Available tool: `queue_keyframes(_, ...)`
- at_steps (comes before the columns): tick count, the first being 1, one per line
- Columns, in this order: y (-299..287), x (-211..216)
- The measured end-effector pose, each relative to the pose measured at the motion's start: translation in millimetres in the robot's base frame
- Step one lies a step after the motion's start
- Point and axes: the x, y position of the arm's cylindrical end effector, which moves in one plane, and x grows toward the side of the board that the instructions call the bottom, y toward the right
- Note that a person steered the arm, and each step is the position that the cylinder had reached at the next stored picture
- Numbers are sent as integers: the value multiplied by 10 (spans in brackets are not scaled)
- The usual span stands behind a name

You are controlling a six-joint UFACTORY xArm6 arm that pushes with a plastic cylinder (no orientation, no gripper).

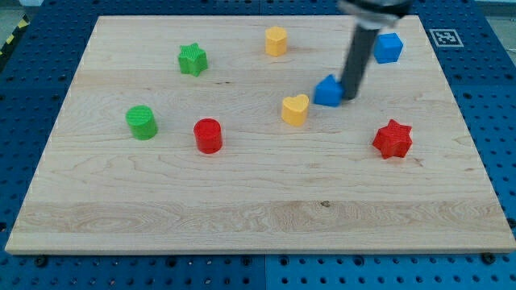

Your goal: Move the red star to the bottom right side of the board

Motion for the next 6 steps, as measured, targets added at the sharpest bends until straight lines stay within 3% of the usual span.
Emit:
queue_keyframes(1,-371,710)
queue_keyframes(2,427,1417)
queue_keyframes(3,697,1190)
queue_keyframes(4,44,350)
queue_keyframes(5,491,362)
queue_keyframes(6,1218,1323)
